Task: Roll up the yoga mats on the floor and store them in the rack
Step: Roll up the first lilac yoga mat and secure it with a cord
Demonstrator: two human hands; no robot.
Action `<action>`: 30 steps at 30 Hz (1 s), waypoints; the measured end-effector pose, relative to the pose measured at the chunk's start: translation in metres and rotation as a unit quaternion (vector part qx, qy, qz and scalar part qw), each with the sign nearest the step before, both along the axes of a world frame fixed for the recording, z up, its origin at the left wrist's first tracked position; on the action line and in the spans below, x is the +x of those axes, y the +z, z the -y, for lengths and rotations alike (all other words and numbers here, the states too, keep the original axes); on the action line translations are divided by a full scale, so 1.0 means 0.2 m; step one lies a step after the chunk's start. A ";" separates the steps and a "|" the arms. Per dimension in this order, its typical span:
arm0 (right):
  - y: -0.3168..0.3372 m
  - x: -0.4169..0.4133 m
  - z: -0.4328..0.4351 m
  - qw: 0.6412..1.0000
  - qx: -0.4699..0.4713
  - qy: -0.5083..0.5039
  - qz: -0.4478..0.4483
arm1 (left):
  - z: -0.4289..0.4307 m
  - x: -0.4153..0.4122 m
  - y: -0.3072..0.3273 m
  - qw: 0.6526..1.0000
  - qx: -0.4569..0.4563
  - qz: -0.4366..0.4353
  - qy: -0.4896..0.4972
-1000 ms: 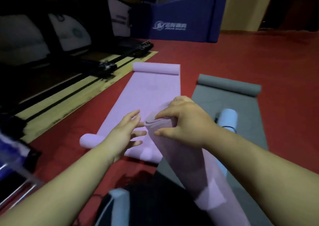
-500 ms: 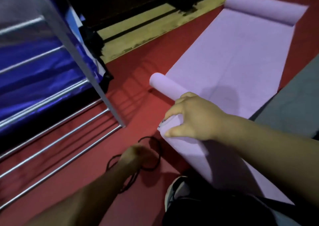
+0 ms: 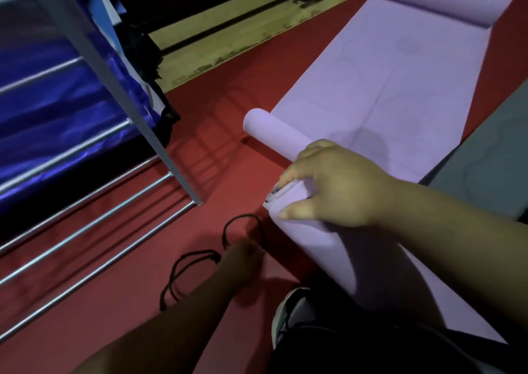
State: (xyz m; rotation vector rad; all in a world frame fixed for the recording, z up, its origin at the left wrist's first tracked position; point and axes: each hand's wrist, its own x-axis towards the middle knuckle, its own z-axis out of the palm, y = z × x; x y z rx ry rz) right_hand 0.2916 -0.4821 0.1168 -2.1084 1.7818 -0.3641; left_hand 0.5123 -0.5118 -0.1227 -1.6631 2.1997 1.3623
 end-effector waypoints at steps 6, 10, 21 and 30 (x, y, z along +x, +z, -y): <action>0.40 -0.31 -0.27 0.993 -0.065 -0.091 -0.025 | 0.11 -0.32 0.73 0.975 -0.001 -0.219 0.025; 0.73 -0.51 -0.69 0.971 -0.136 -0.188 -0.058 | 0.01 -0.62 1.35 0.948 -0.011 -0.317 -0.034; 1.10 -0.65 -2.22 0.882 -0.280 -0.378 -0.037 | -1.26 -1.35 2.45 0.824 0.005 -0.427 -0.372; 1.06 -0.72 -2.56 0.848 -0.265 -0.453 0.071 | -1.68 -1.52 2.27 0.762 -0.003 -0.466 -0.450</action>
